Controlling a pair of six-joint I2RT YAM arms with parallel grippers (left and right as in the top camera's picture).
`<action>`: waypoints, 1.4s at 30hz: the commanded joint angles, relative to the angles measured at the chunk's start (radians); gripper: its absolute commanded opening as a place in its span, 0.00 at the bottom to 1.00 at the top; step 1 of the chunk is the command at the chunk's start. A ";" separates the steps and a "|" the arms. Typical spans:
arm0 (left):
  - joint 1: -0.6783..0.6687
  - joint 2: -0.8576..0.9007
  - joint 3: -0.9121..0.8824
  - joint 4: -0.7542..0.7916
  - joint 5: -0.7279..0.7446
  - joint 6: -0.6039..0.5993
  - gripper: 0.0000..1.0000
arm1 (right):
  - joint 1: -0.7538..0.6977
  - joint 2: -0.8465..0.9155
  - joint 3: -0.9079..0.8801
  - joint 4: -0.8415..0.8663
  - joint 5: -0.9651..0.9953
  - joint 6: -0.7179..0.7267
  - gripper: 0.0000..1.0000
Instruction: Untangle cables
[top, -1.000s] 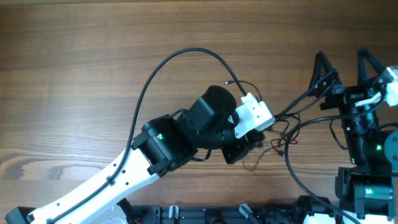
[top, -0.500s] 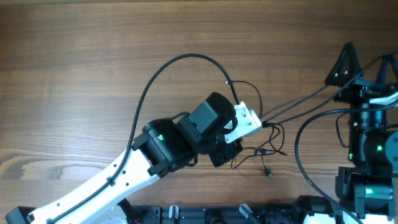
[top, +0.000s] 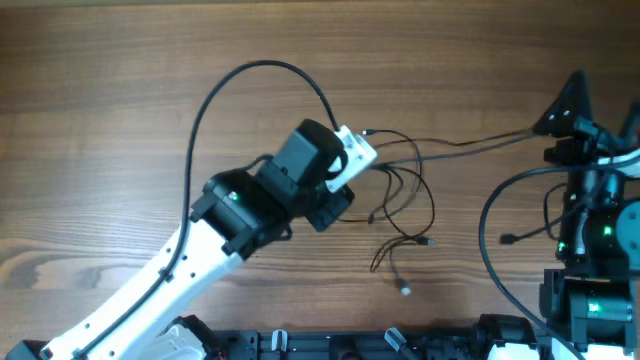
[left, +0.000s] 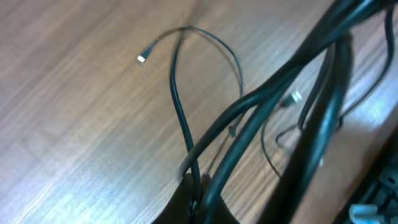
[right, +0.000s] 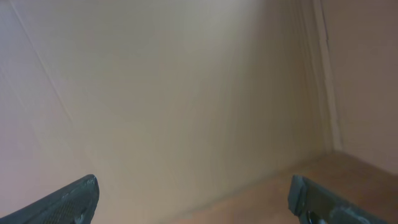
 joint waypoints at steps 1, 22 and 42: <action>0.066 -0.030 -0.006 0.066 0.047 -0.050 0.04 | -0.005 0.000 0.013 -0.082 -0.090 -0.137 1.00; 0.411 -0.028 -0.006 0.168 0.157 -0.318 0.04 | -0.005 0.000 0.013 -0.257 -0.348 -0.245 1.00; 0.237 -0.241 -0.004 0.370 0.253 0.003 0.89 | -0.005 0.000 0.013 -0.368 -0.600 -0.331 1.00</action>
